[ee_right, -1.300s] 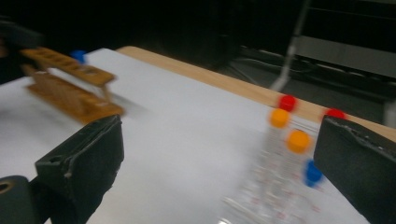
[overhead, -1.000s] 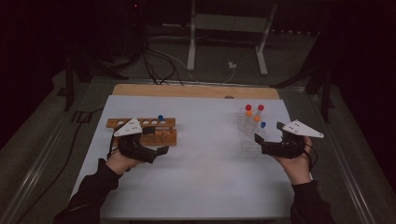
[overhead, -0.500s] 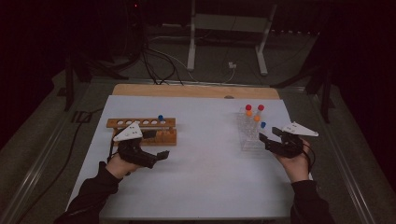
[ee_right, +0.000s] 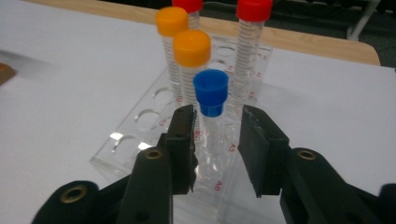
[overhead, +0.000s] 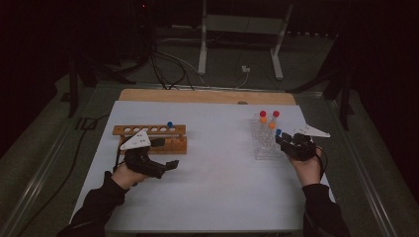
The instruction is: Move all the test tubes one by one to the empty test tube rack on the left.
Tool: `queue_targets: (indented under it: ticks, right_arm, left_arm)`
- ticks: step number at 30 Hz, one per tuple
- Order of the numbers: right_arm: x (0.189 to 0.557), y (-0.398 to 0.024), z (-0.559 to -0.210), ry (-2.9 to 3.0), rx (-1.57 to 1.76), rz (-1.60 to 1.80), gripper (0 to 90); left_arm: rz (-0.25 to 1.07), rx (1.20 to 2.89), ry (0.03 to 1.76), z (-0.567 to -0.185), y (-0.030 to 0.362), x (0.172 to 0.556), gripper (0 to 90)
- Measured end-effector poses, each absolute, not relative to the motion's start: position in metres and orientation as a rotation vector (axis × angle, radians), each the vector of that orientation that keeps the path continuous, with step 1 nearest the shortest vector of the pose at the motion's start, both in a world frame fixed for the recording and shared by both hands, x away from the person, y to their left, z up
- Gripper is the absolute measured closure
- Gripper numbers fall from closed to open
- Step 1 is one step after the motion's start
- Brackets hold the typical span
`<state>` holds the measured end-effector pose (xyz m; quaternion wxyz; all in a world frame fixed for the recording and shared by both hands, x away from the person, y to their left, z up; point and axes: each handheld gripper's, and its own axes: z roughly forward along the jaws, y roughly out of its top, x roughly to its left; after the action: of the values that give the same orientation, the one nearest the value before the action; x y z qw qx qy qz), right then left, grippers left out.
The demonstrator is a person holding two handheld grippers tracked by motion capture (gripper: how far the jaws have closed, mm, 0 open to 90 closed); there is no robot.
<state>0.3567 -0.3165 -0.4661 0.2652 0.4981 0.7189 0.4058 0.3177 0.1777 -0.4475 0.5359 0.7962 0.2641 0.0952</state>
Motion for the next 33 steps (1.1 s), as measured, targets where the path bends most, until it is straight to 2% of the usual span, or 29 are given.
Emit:
queue_targets:
  ticks: [11, 20, 33]
  right_arm:
    - [0.364, -0.310, -0.473, 1.967, 1.337, 1.057, 76.7]
    - [0.361, -0.311, -0.465, 1.934, 1.322, 1.071, 77.6]
    - [0.343, -0.315, -0.429, 1.843, 1.242, 1.167, 77.6]
  left_arm:
    - [0.218, 1.898, 0.635, -0.448, 0.179, 0.318, 2.5]
    - [0.215, 1.898, 0.632, -0.448, 0.180, 0.318, 2.5]
    - [0.212, 1.896, 0.637, -0.447, 0.181, 0.319, 2.5]
